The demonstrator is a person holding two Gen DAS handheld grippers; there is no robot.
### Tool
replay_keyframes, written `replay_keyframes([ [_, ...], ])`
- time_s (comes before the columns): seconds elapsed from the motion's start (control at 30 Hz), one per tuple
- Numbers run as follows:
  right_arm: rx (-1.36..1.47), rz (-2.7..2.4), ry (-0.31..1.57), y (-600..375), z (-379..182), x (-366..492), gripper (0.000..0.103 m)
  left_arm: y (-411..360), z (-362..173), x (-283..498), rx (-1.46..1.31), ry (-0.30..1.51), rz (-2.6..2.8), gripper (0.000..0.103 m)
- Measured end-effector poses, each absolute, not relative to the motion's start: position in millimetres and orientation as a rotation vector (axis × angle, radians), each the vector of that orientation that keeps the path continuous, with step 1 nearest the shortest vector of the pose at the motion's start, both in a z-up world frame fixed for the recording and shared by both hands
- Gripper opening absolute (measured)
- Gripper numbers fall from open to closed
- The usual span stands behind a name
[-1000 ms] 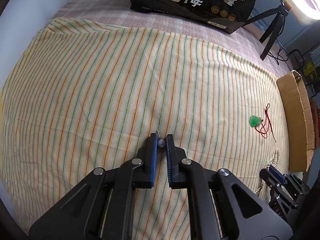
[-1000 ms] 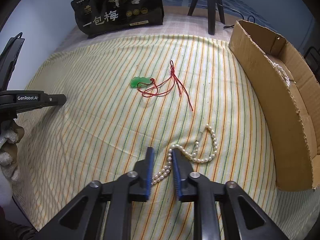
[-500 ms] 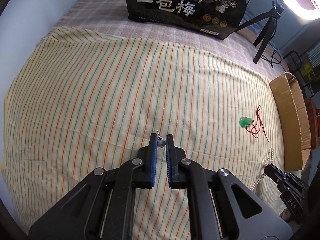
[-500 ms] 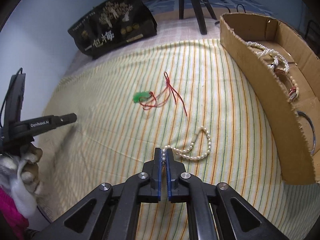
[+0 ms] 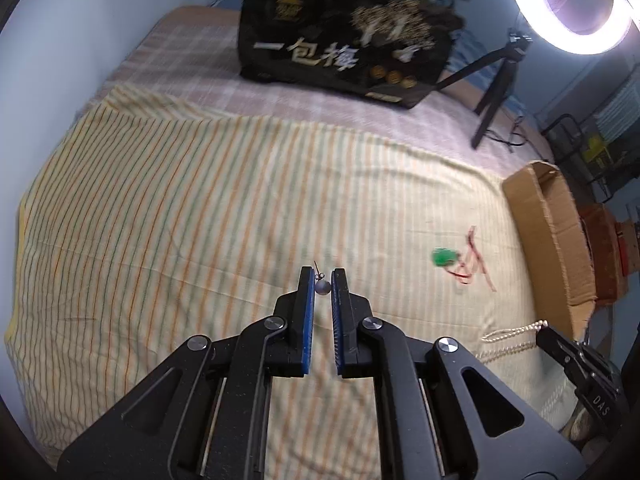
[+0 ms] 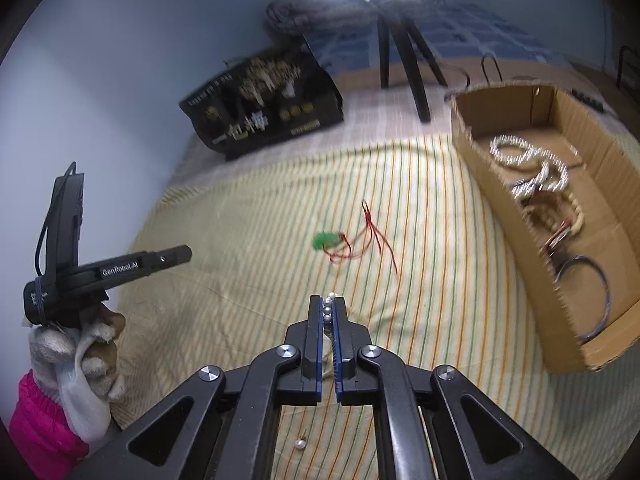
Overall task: Organize jewelry
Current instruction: 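Carry the pearl strand into the box with the right tool while the left tool drops the earring there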
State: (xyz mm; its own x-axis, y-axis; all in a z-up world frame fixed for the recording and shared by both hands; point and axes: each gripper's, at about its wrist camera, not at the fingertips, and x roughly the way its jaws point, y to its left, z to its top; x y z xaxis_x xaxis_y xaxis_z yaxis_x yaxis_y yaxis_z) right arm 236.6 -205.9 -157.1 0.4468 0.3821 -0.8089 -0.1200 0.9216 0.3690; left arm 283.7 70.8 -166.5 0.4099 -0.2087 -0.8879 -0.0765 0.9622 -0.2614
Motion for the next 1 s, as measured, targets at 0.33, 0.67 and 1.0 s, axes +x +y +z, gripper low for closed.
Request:
replay_keyframes([
  [0.33, 0.23, 0.293, 0.95, -229, -111, 218, 0.001, 29, -121, 266, -0.27, 1.065, -0.191, 0.006],
  [0.67, 0.273, 0.255, 0.854, -279, -72, 205, 0.001, -40, -89, 247, -0.252, 1.006, -0.307, 0.006],
  [1.0, 0.286, 0.157, 0.782, -334, -46, 196, 0.001, -115, -83, 234, -0.192, 1.004, -0.432, 0.006],
])
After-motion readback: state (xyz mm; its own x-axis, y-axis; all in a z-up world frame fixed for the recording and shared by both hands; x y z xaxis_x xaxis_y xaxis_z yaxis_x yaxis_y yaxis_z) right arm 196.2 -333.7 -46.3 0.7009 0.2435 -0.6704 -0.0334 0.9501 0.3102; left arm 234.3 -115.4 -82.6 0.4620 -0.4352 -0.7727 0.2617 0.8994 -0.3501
